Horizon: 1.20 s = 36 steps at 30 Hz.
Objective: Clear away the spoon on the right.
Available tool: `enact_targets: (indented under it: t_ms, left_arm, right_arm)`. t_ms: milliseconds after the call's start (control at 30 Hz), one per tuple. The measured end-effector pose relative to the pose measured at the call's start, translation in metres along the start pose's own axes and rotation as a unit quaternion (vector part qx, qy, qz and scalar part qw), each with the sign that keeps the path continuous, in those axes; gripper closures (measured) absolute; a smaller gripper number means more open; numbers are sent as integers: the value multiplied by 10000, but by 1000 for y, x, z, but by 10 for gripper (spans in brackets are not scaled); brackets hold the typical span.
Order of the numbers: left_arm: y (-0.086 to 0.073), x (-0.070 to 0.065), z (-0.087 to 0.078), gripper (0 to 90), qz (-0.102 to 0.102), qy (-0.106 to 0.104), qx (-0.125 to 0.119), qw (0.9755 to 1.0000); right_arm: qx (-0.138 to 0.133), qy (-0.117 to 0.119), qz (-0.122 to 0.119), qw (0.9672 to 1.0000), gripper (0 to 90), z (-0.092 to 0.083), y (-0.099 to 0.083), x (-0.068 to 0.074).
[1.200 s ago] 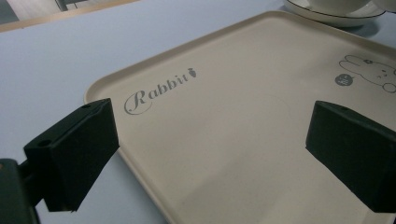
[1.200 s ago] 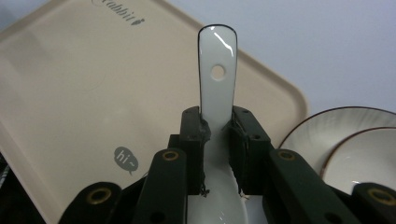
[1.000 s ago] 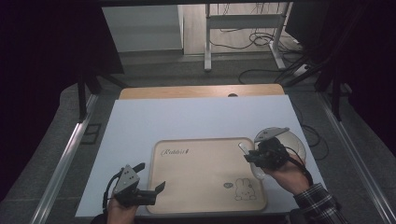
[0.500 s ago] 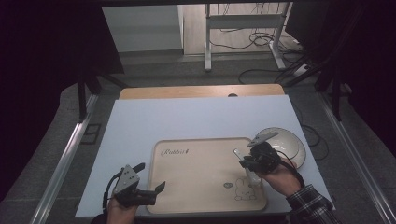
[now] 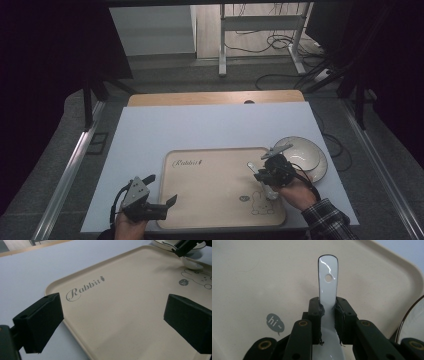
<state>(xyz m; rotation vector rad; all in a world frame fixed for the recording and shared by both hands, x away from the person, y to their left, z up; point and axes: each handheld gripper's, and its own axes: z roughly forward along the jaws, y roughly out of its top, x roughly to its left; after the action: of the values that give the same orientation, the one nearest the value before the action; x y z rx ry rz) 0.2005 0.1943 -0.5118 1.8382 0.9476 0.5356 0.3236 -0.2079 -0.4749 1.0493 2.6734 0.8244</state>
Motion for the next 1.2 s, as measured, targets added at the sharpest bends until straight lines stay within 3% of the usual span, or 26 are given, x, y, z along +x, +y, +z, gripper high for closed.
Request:
enact_targets:
  t_ms: [400,667,900,1100,1200]
  left_arm:
    - [0,0,0,23,-3,-5,2,10000]
    - [0,0,0,24,-1,-3,4,10000]
    - [0,0,0,23,1,-1,2,10000]
    - [0,0,0,24,6,5,4,10000]
    - [0,0,0,24,3,3,-1,10000]
  right_arm:
    - [68,5,100,9999,751,15,-7,-3]
    - [-79,-25,63,9999,689,11,-7,-3]
    - [-301,9,-12,9995,764,6,-9,-2]
    - [-543,3,-92,9985,889,6,-13,4]
    - [-571,13,-116,9983,900,7,-15,6]
